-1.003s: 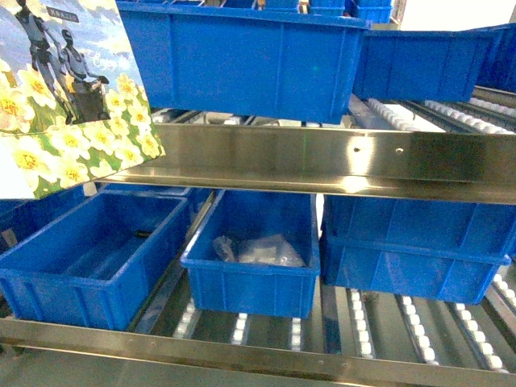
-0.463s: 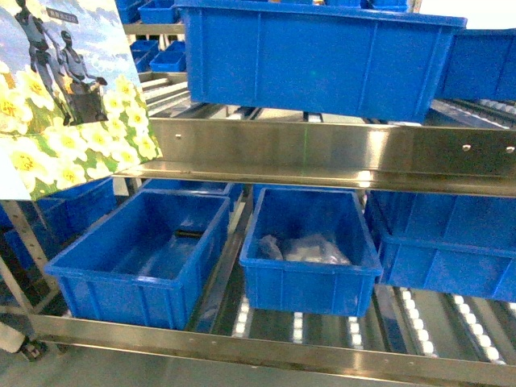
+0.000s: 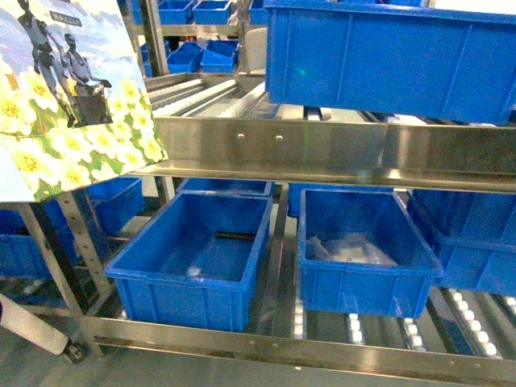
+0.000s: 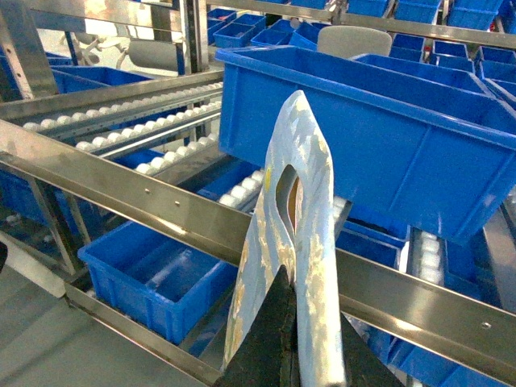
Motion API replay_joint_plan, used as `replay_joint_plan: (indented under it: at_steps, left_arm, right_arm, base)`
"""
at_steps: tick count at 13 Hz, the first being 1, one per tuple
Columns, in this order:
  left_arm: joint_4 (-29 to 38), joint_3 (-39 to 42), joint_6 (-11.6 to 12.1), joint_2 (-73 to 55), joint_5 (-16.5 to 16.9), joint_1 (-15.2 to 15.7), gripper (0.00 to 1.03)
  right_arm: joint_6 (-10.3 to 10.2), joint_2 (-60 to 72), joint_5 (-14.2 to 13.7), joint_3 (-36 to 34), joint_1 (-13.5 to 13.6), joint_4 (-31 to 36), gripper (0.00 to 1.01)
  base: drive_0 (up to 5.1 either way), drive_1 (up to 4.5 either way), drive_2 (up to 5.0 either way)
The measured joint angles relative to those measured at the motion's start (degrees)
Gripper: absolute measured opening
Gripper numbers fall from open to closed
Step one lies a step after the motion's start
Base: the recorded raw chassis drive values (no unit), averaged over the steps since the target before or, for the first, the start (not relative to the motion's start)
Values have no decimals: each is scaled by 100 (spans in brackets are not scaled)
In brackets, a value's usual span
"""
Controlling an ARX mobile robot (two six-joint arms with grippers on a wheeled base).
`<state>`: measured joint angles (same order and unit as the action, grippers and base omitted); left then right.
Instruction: Move flower gift bag to table near conveyor
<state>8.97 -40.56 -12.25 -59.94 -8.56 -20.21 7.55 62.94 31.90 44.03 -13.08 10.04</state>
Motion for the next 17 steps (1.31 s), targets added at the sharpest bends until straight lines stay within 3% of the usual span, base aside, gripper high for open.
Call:
replay_joint_plan:
  at_steps: [17]
  left_arm:
    - [7, 0, 0, 0, 2, 0, 2]
  right_arm:
    - [0, 11, -9, 0, 0, 7, 2]
  base:
    - [-499, 246, 246]
